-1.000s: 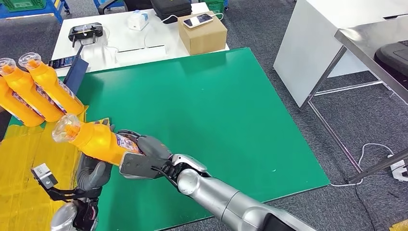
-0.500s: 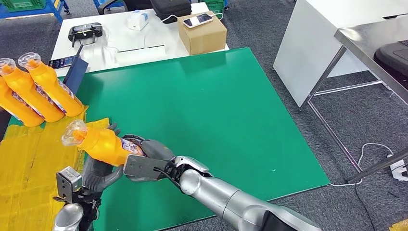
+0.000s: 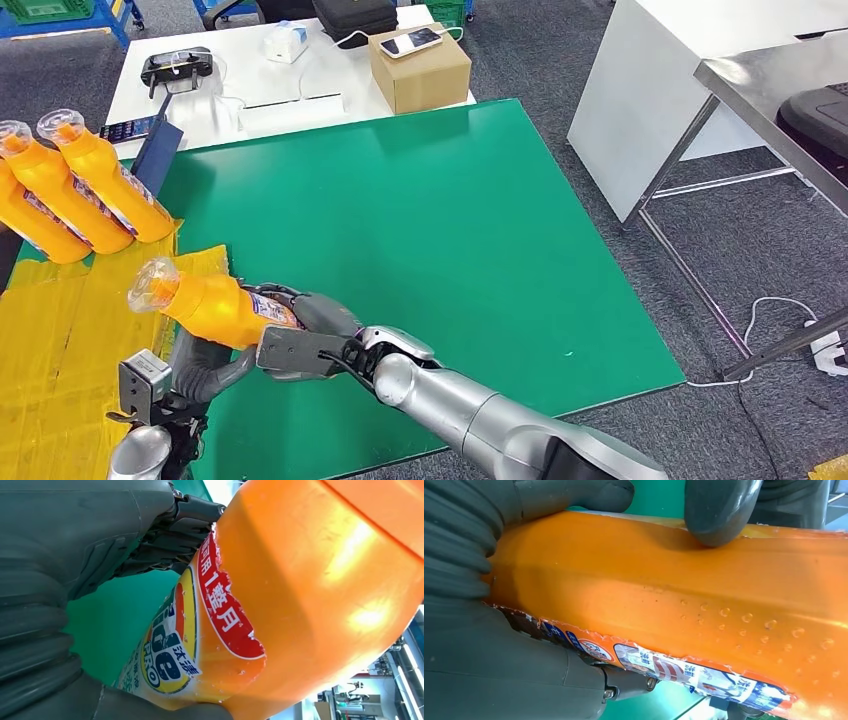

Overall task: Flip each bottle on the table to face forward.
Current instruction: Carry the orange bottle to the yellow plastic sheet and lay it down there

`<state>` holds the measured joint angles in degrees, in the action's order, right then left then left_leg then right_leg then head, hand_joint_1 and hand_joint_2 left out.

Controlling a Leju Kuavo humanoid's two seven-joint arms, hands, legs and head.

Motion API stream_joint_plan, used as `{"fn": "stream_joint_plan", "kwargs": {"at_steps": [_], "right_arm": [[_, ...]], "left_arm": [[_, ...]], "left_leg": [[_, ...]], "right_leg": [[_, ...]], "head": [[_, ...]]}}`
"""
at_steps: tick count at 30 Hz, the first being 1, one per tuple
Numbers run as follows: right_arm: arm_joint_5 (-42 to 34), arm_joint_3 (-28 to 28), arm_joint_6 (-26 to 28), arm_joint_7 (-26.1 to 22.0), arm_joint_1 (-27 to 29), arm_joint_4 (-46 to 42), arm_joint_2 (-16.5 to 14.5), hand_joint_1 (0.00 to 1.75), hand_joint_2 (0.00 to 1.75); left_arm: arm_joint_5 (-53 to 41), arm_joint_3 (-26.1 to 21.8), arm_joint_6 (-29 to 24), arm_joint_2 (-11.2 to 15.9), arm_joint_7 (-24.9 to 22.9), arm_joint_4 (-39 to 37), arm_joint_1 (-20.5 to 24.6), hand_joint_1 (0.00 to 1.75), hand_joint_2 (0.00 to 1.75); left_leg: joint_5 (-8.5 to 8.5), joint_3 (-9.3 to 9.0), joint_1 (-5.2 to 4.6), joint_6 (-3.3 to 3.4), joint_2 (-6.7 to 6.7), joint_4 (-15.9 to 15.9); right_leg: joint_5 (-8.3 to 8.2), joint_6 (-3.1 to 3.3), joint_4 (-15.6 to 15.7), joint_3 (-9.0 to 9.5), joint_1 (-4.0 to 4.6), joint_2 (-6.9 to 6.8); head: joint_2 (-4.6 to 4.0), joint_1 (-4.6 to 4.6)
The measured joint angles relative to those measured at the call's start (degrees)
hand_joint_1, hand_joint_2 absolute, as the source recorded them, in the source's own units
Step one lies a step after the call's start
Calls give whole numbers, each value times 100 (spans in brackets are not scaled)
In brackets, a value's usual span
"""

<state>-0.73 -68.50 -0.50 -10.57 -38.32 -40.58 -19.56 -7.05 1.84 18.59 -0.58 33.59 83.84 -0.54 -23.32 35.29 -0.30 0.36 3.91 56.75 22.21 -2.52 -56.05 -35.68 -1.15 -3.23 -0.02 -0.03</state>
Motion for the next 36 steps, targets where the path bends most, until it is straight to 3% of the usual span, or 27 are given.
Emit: {"fn": "stream_joint_plan", "kwargs": {"at_steps": [4, 5, 13, 17, 33, 36], "right_arm": [[91, -52, 44, 41, -39, 42, 0, 6, 175], [154, -70, 75, 66, -51, 52, -1, 0, 175], [363, -179, 204, 45, 35, 278, -22, 0, 175], [403, -171, 220, 1, 34, 368, -36, 0, 0], [950, 234, 116, -120, 131, 540, -81, 0, 0], [1028, 266, 116, -125, 140, 548, -86, 0, 0]], "left_arm": [[14, 0, 28, 9, 4, -9, -1, 175, 175], [26, 0, 37, 14, 7, -9, -2, 175, 175], [127, 34, 162, 36, 66, 90, 175, 175, 175], [127, 49, 167, 38, 68, 115, 205, 175, 175], [-79, -108, 46, 43, 121, 163, 250, 175, 175], [-403, -114, -259, 46, 149, 177, 261, 175, 175]], "left_leg": [[0, 0, 0, 0, 3, 0], [0, 0, 0, 0, 4, 0], [0, 5, 0, 0, -6, 0], [0, 4, 0, 0, -5, 0], [0, 5, 0, 0, -6, 0], [0, 5, 0, 0, -6, 0]], "right_leg": [[0, 0, 0, 0, 0, 2], [0, 0, 0, 0, 0, 2], [-1, 0, -2, 3, 0, -2], [-2, 0, -1, 2, -1, -1], [-1, 0, -2, 3, 0, -2], [-2, 0, -2, 3, 0, -2]], "head": [[0, -1], [0, -1], [0, 2], [0, 2], [0, 1], [0, 2]]}}
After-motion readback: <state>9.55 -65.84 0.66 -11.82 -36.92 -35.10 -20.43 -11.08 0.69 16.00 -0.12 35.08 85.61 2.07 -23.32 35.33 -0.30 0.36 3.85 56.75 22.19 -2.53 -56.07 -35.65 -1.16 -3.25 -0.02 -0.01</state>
